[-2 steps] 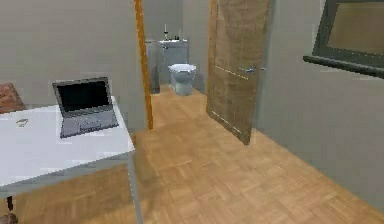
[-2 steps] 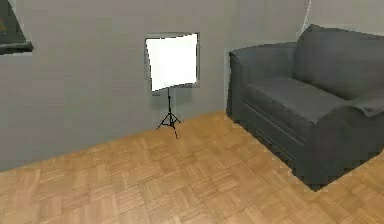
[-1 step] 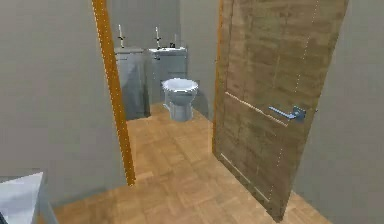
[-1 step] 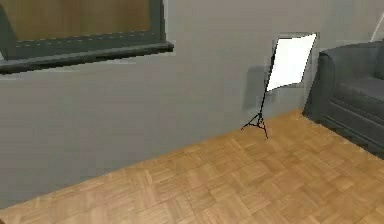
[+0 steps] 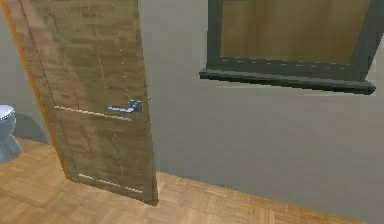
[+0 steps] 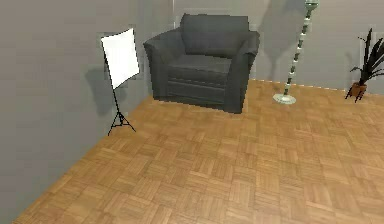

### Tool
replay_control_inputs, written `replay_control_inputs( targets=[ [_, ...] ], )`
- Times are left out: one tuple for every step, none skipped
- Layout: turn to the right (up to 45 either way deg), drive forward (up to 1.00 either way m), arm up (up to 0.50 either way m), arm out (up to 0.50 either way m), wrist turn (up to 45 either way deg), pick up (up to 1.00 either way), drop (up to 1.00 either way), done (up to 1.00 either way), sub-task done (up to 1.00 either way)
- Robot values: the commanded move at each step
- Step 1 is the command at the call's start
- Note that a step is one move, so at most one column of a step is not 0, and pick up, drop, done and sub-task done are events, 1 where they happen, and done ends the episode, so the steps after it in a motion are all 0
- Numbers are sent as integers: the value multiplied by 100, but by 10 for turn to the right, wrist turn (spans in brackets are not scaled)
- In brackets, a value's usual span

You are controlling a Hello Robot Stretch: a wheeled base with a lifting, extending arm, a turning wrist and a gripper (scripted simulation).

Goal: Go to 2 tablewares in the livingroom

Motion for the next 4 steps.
replay_control_inputs(
  targets=[
    [60,0,0,0,0,0,0,0,0],
    [0,5,0,0,0,0,0,0,0],
    [-450,0,0,0,0,0,0,0,0],
    [-120,0,0,0,0,0,0,0,0]
  ],
)
